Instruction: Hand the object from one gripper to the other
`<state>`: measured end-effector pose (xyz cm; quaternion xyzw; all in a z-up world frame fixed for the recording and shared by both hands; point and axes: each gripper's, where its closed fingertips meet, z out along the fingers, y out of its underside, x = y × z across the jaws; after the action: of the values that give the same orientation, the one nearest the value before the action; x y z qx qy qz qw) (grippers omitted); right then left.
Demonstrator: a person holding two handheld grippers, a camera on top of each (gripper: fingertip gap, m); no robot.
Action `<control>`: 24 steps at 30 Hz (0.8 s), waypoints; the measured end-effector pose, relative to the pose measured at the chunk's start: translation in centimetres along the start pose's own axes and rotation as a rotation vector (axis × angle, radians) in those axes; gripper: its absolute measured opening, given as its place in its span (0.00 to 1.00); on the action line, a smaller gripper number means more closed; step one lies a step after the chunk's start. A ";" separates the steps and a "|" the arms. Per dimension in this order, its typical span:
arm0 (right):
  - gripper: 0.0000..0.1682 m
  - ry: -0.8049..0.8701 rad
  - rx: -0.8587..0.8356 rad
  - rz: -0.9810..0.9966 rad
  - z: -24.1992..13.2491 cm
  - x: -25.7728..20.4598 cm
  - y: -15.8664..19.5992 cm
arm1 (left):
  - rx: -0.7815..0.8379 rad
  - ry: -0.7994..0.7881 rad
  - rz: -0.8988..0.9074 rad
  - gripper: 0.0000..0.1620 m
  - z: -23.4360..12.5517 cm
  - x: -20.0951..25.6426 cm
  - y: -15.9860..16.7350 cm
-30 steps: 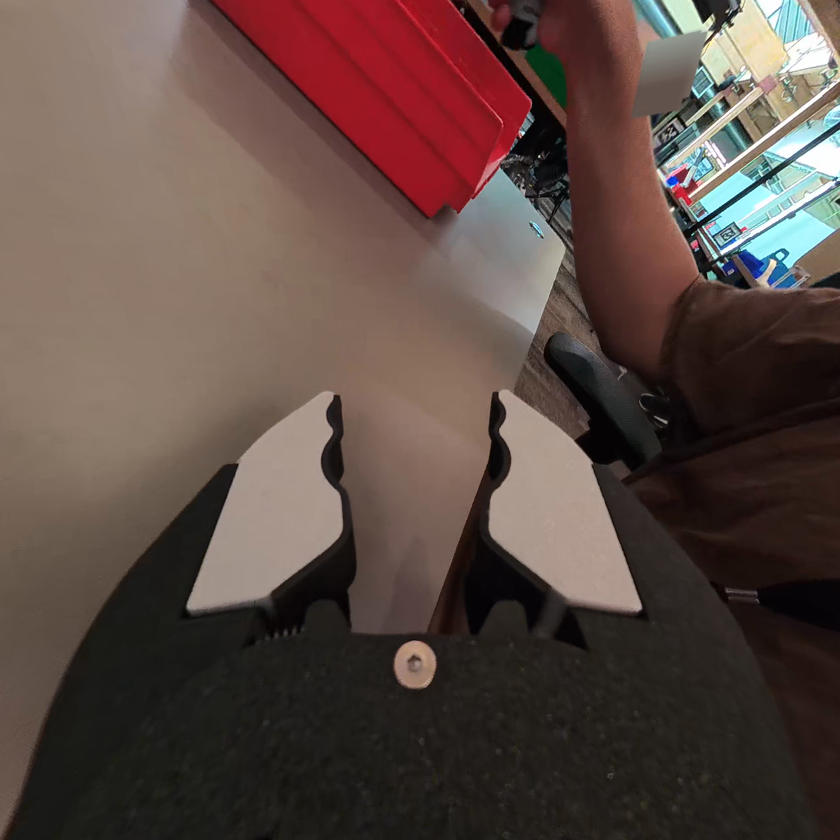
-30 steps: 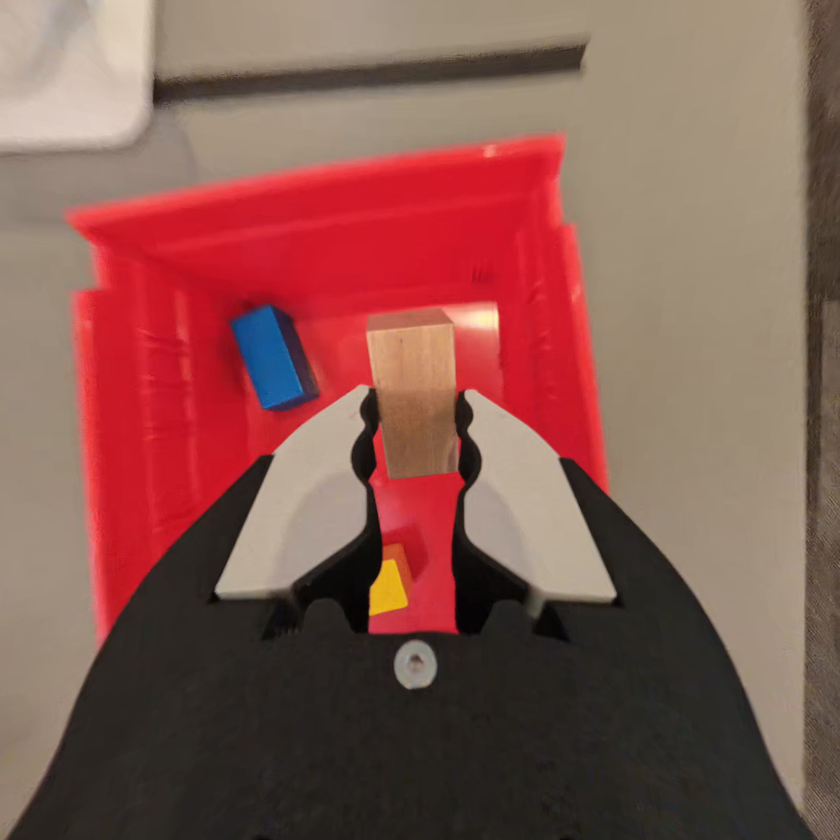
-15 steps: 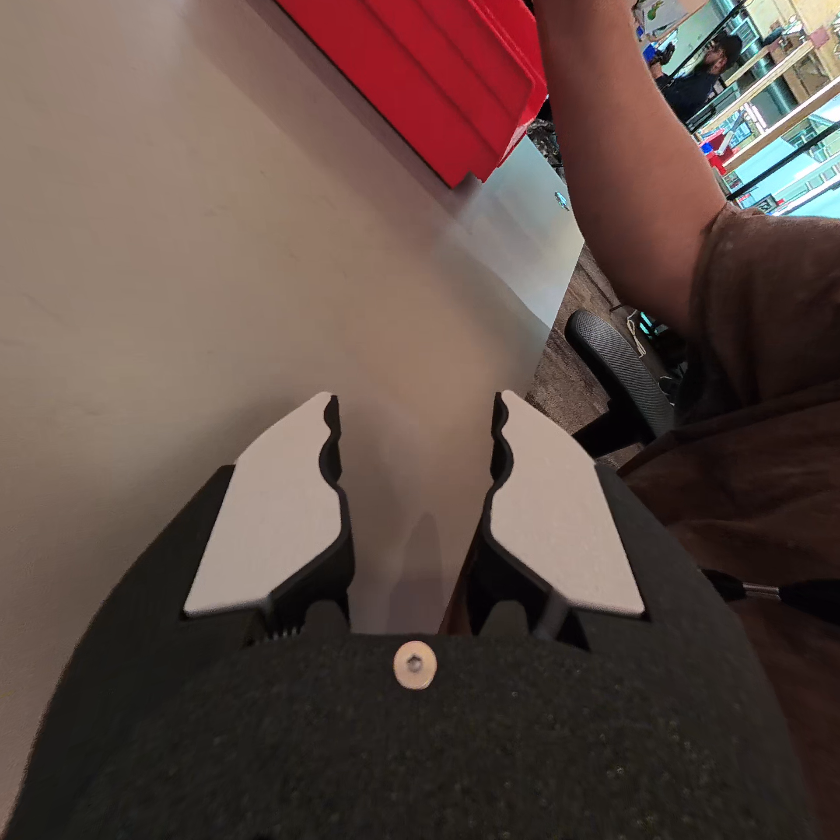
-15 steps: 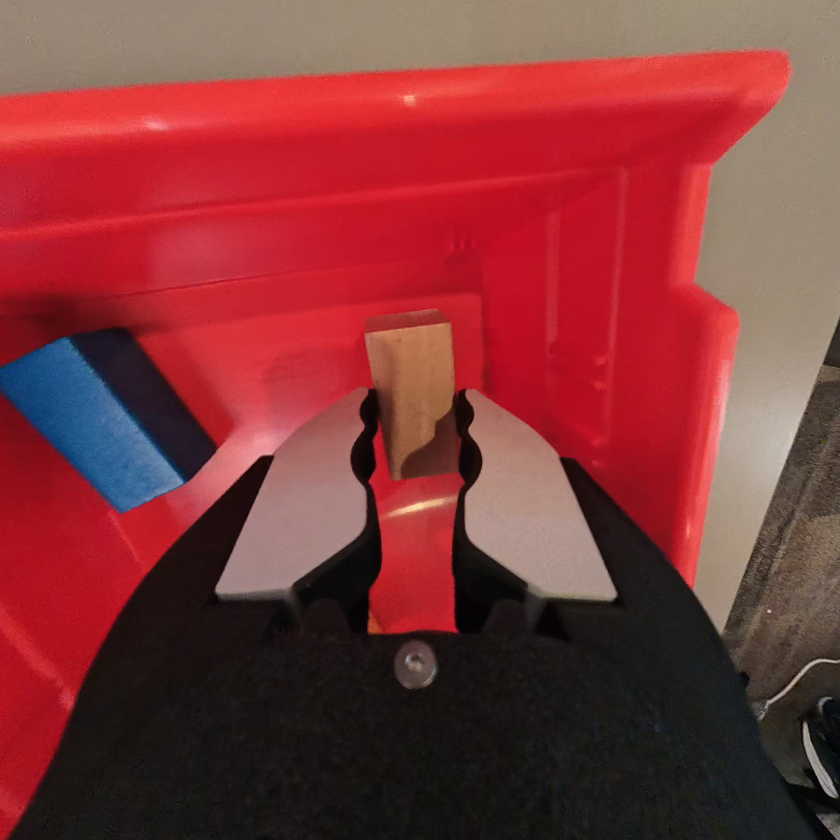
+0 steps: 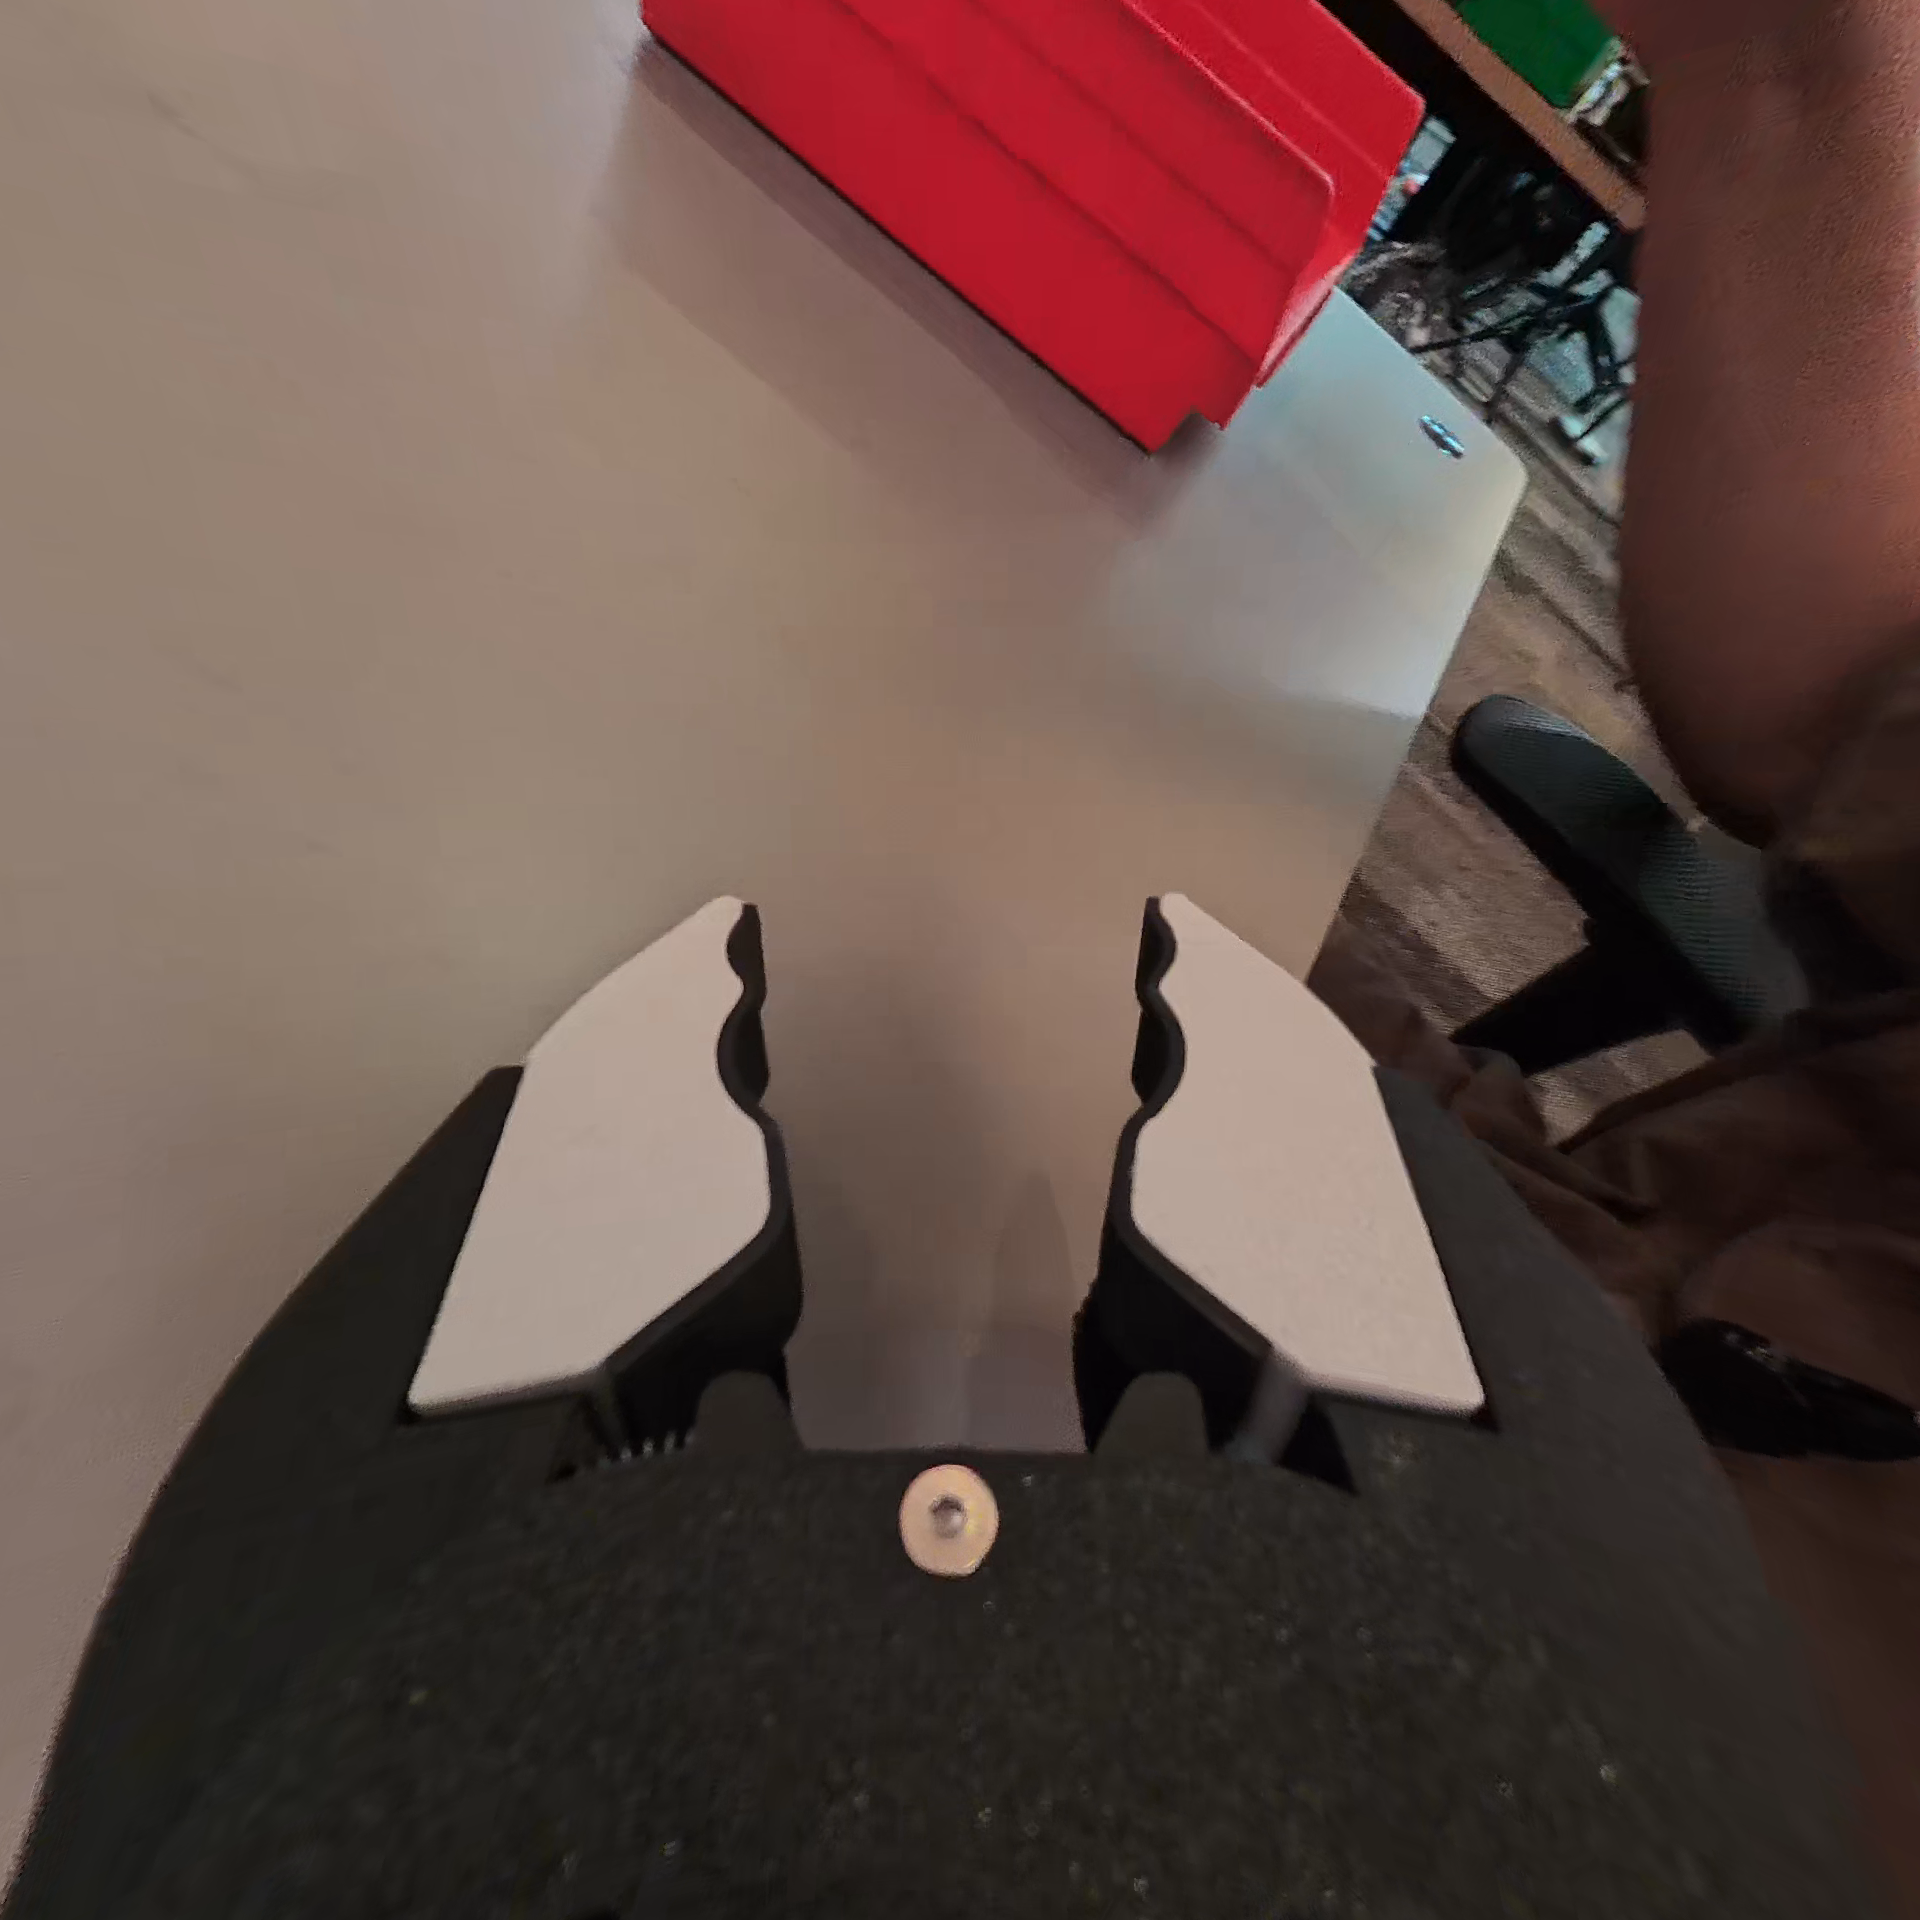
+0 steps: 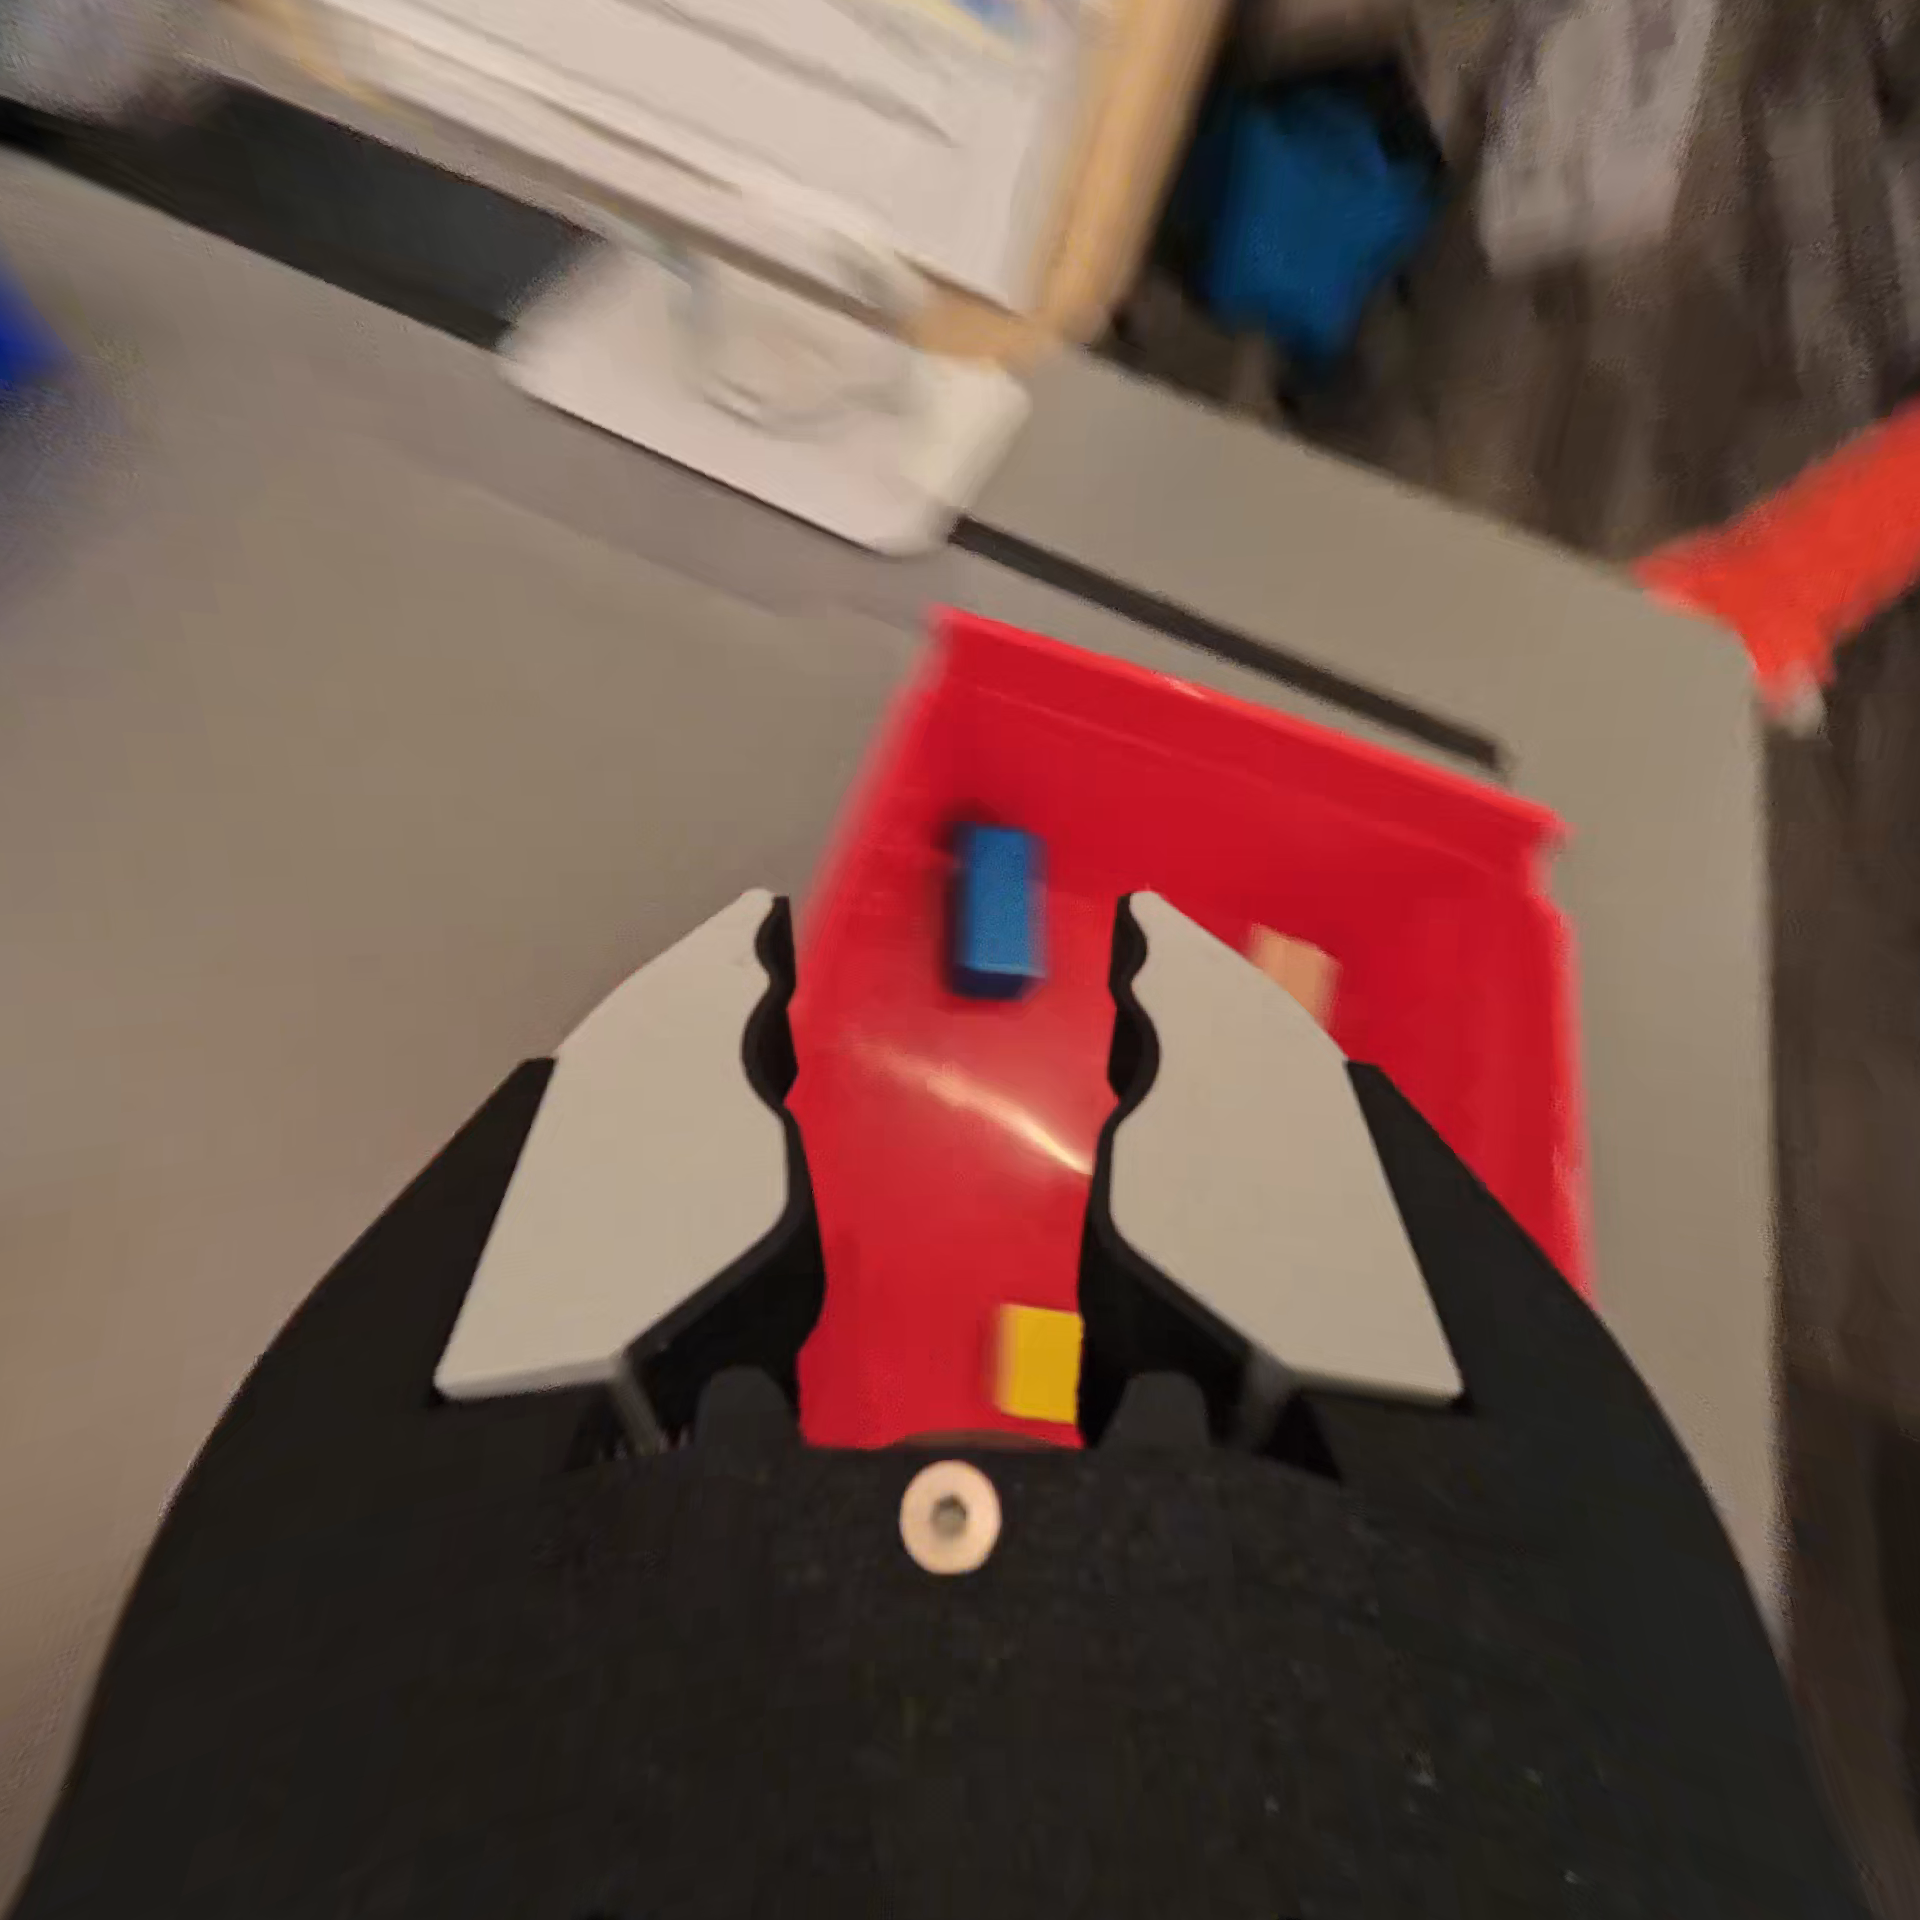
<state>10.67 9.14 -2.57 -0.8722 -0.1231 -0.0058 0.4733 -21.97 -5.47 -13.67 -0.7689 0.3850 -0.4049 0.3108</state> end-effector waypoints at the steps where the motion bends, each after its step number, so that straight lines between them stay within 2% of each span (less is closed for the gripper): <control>1: 0.36 -0.091 0.106 -0.073 -1.5 -3.8 -0.1 | 0.009 -0.024 0.022 0.42 -0.3 -0.3 -0.3; 3: 0.35 -0.263 0.232 -0.156 -4.0 -11.3 1.7 | 0.027 -0.087 0.066 0.42 -1.1 -1.0 -1.0; 7: 0.41 -0.645 0.128 -0.104 -7.1 -25.5 9.7 | 0.018 -0.220 0.062 0.40 -3.2 -2.7 -1.9; 9: 0.42 -0.737 0.105 -0.069 -8.2 -29.3 11.7 | 0.015 -0.286 0.061 0.39 -5.3 -4.0 -2.9; 11: 0.41 -0.737 0.129 -0.084 -8.7 -30.3 12.1 | -0.020 -0.383 0.103 0.41 -8.4 -6.4 -4.1; 13: 0.40 -0.705 0.169 -0.087 -8.8 -29.7 11.7 | -0.057 -0.493 0.166 0.38 -12.1 -9.6 -5.6; 16: 0.39 -0.693 0.199 -0.076 -8.9 -28.8 11.5 | -0.207 -0.521 0.259 0.36 -15.4 -14.1 -6.3; 20: 0.38 -0.686 0.172 -0.101 -8.8 -28.2 12.4 | -0.411 -0.533 0.306 0.33 -16.2 -20.6 -5.7; 24: 0.37 -0.657 0.163 -0.146 -8.6 -27.7 13.1 | -0.584 -0.538 0.261 0.32 -15.5 -25.6 -3.9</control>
<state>-12.37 -10.56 -12.11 -0.7757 -0.3312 0.2515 0.4746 -43.61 15.55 -13.02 -0.8479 0.4829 -0.0205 0.2179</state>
